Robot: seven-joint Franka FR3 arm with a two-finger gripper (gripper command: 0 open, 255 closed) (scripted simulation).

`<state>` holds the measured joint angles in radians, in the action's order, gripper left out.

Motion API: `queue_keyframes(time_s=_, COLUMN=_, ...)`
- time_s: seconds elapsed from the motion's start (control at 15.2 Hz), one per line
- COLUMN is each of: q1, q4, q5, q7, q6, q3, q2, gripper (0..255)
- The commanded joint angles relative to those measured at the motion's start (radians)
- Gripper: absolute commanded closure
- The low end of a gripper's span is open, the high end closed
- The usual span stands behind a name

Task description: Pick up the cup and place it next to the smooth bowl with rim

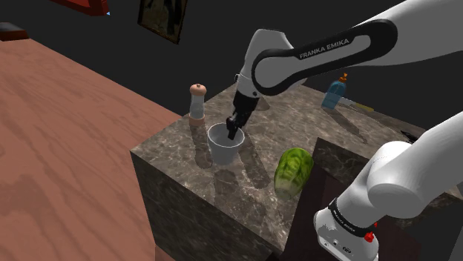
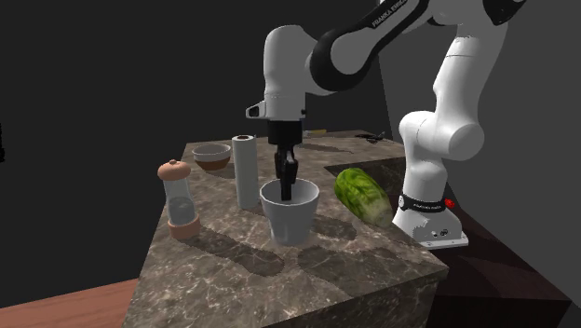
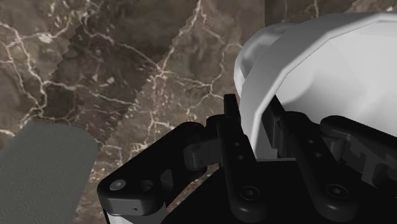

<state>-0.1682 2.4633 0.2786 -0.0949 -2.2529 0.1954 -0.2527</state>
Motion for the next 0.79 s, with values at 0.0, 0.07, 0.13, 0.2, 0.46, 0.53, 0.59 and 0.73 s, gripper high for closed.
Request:
queue_keyframes(time_s=0.0, q1=0.001, q4=-0.013, q5=-0.003, q7=0.006, q6=0.03, q3=-0.001, q2=-0.017, gripper=255)
queue_keyframes(time_s=0.07, q1=0.001, q4=-0.021, q5=-0.004, q7=0.008, q6=0.044, q3=-0.002, q2=-0.024, gripper=255)
queue_keyframes(time_s=0.13, q1=0.002, q4=-0.029, q5=-0.006, q7=0.011, q6=0.059, q3=-0.003, q2=-0.031, gripper=255)
queue_keyframes(time_s=0.2, q1=0.002, q4=-0.037, q5=-0.008, q7=0.013, q6=0.073, q3=-0.004, q2=-0.037, gripper=255)
queue_keyframes(time_s=0.46, q1=0.004, q4=-0.071, q5=-0.014, q7=0.022, q6=0.13, q3=-0.008, q2=-0.06, gripper=255)
queue_keyframes(time_s=0.53, q1=0.005, q4=-0.08, q5=-0.015, q7=0.024, q6=0.145, q3=-0.009, q2=-0.066, gripper=255)
queue_keyframes(time_s=0.59, q1=0.005, q4=-0.09, q5=-0.017, q7=0.027, q6=0.159, q3=-0.01, q2=-0.071, gripper=255)
queue_keyframes(time_s=0.73, q1=0.006, q4=-0.109, q5=-0.02, q7=0.031, q6=0.187, q3=-0.012, q2=-0.08, gripper=255)
